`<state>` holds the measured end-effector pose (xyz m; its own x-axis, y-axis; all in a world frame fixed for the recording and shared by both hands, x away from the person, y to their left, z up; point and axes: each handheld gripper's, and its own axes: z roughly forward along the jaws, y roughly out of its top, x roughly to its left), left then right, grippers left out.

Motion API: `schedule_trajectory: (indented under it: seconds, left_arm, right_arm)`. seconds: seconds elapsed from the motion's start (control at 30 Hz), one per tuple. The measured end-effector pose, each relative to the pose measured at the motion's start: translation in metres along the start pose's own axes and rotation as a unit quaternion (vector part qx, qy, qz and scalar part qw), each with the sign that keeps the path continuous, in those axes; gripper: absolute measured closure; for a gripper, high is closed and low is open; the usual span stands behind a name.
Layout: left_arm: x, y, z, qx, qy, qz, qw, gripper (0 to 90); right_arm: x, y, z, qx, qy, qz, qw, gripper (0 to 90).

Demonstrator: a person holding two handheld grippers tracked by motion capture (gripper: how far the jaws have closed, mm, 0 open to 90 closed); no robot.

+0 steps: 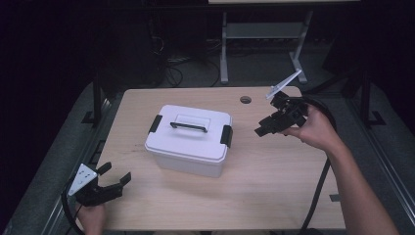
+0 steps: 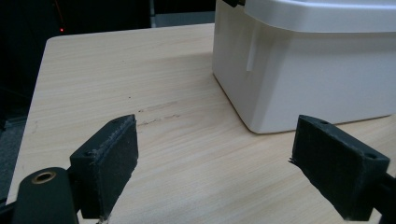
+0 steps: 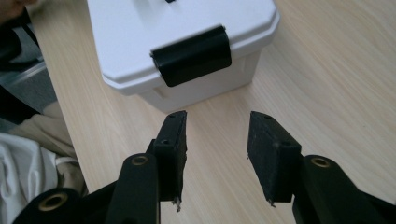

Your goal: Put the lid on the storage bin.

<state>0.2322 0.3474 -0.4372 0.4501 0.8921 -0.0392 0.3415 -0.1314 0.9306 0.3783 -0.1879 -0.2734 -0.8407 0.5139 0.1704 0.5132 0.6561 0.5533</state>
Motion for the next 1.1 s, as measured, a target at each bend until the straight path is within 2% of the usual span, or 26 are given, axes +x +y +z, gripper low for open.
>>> schedule_trajectory:
  seconds: [0.17,0.53,0.63,0.83,1.1]
  left_arm:
    - [-0.001,0.000,0.001,0.003,0.001,0.003,1.0000,13.6]
    - [-0.002,0.000,0.002,0.004,0.000,0.003,1.0000,13.6]
    - [-0.002,0.000,0.002,0.005,0.001,0.003,1.0000,13.6]
    - [-0.002,-0.001,0.002,0.007,0.001,0.004,1.0000,13.6]
    - [-0.002,-0.001,0.002,0.007,0.001,0.005,1.0000,13.6]
  right_arm:
    - [-0.004,-0.011,0.001,-0.001,0.002,0.010,0.9999,55.9]
    - [-0.007,-0.036,-0.011,-0.008,-0.002,0.027,0.9996,54.9]
    - [-0.008,-0.044,-0.010,-0.017,0.003,0.034,0.9993,54.2]
    - [-0.012,-0.059,-0.002,-0.011,0.004,0.044,0.9990,53.2]
    - [-0.011,-0.072,-0.001,-0.015,0.008,0.051,0.9986,52.4]
